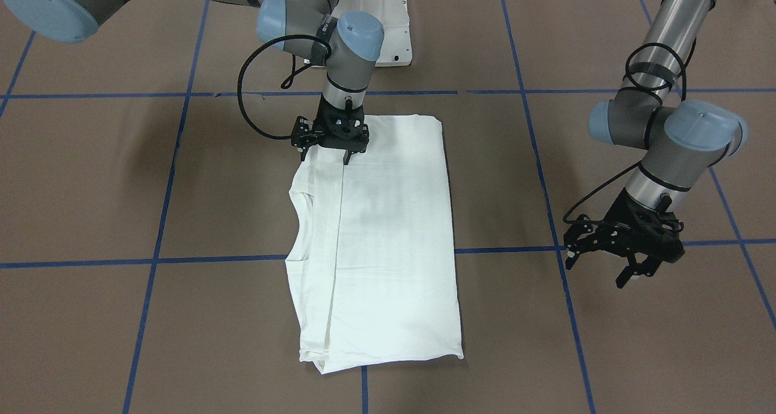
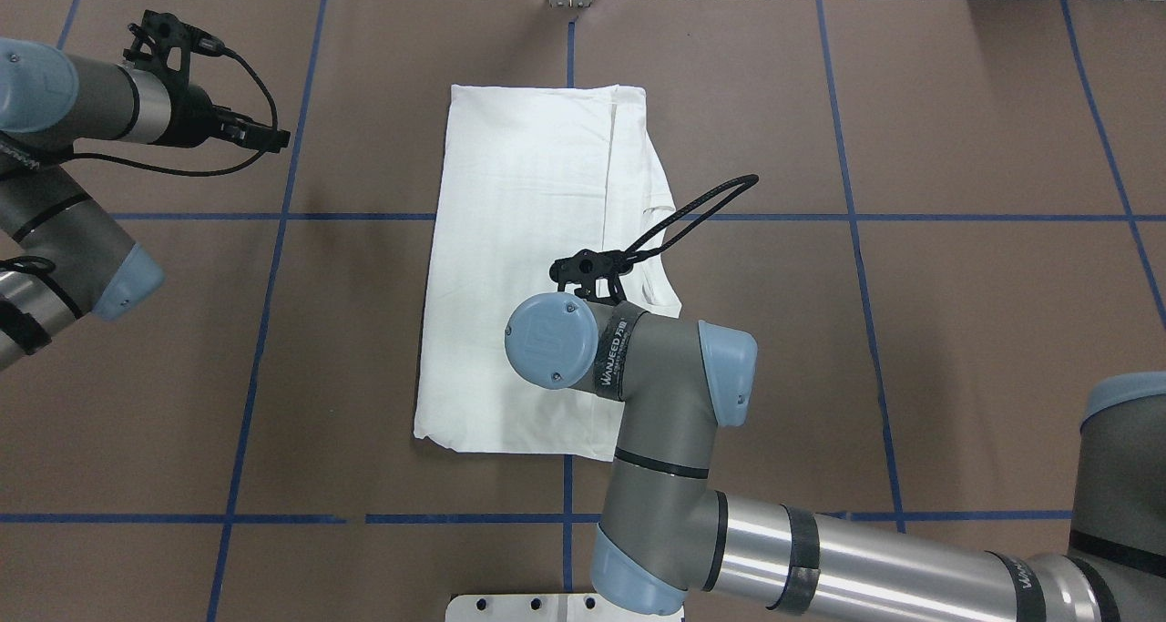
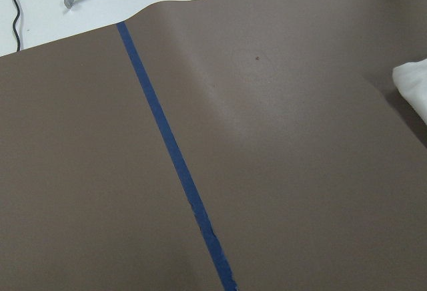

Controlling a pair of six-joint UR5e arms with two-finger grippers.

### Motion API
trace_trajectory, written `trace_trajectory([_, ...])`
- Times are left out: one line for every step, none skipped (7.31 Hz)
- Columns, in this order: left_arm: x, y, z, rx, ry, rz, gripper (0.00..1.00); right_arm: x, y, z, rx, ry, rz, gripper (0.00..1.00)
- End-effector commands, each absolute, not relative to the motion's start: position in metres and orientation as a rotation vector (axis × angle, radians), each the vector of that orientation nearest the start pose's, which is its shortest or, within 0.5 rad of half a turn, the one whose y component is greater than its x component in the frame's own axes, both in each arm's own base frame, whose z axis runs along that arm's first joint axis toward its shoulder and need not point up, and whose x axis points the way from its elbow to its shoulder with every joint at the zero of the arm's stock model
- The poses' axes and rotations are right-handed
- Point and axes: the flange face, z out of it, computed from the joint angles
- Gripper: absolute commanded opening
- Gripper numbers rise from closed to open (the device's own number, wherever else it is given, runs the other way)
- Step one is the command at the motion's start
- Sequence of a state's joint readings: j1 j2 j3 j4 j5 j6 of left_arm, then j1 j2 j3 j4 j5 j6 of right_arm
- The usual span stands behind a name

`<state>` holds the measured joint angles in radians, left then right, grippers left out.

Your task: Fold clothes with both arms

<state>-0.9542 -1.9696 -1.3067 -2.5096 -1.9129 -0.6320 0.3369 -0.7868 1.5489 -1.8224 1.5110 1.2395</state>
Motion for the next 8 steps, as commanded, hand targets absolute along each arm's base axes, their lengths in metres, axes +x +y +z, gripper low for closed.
trace_trajectory([0.314, -0.616, 0.458, 0.682, 0.871, 0.17, 1.0, -0.625, -0.365, 0.239, 0.211, -0.43, 0.016, 1.0])
trace_trajectory([0.314, -0.616, 0.458, 0.682, 0.871, 0.17, 1.0, -0.605, -0.358, 0.238, 0.201, -0.403, 0.013, 1.0])
trace_trajectory([0.315, -0.615, 0.457, 0.683, 0.873, 0.171, 1.0, -0.581, -0.345, 0.253, 0.201, -0.386, -0.017, 1.0])
trace_trajectory([0.315, -0.615, 0.456, 0.684, 0.875, 0.173, 1.0, -0.563, -0.332, 0.275, 0.197, -0.376, -0.031, 1.0])
trace_trajectory([0.315, -0.615, 0.456, 0.684, 0.875, 0.171, 1.0, -0.556, -0.33, 0.289, 0.193, -0.361, -0.031, 1.0])
trace_trajectory([0.315, -0.615, 0.456, 0.684, 0.876, 0.171, 1.0, -0.547, -0.33, 0.292, 0.196, -0.362, -0.026, 1.0])
trace_trajectory([0.315, -0.615, 0.456, 0.684, 0.876, 0.171, 1.0, -0.535, -0.327, 0.3, 0.198, -0.361, -0.024, 1.0])
trace_trajectory([0.314, -0.615, 0.458, 0.682, 0.874, 0.17, 1.0, -0.536, -0.321, 0.286, 0.209, -0.398, -0.03, 1.0])
